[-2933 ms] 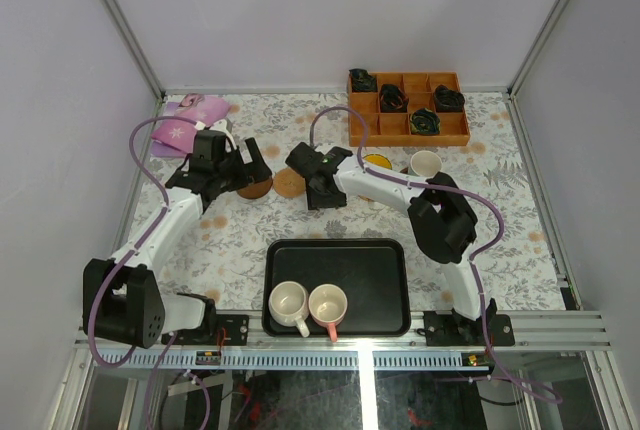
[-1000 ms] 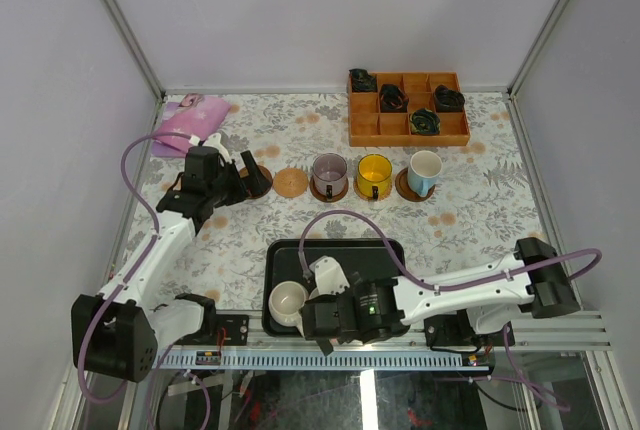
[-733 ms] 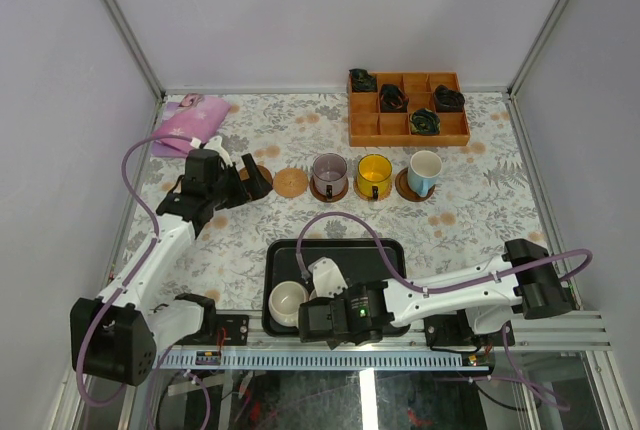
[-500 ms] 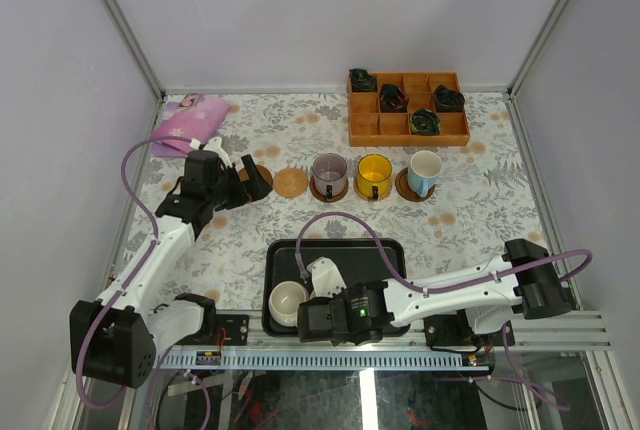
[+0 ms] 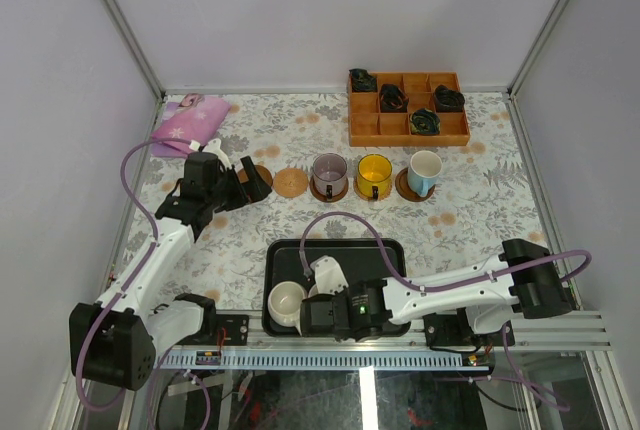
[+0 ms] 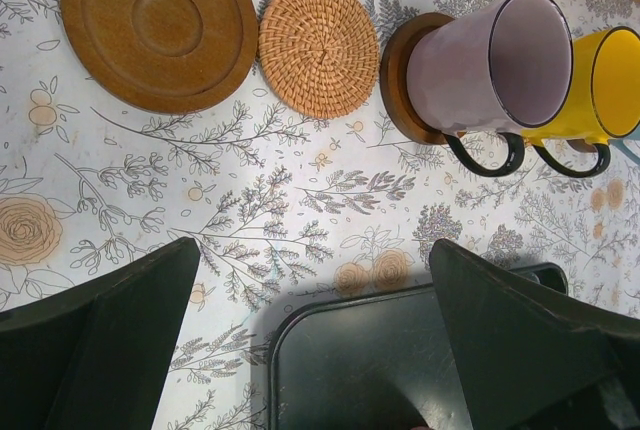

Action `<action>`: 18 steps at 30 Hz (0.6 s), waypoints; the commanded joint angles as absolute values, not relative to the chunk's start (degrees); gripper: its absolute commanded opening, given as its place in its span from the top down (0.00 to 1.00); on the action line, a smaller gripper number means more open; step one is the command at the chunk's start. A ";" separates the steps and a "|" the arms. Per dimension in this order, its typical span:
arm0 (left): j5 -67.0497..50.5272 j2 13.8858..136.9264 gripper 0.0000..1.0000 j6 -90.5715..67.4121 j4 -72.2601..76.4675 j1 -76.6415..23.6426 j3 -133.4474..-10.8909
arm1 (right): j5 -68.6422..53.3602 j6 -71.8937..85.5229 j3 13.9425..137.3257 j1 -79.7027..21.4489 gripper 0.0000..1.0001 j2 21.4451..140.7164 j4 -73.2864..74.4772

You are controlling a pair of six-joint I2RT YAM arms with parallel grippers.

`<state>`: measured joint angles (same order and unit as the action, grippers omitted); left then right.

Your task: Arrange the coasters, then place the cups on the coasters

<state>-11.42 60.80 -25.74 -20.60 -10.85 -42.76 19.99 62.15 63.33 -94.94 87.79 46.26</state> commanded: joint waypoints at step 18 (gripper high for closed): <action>-10.64 59.98 0.00 -26.54 -20.03 -11.06 -42.35 | 38.40 74.25 66.90 -89.01 1.00 84.98 58.29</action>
<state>-11.38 60.16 -26.15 -20.60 -10.85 -42.28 29.91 70.74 63.51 -90.94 87.99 55.61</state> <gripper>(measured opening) 0.997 0.183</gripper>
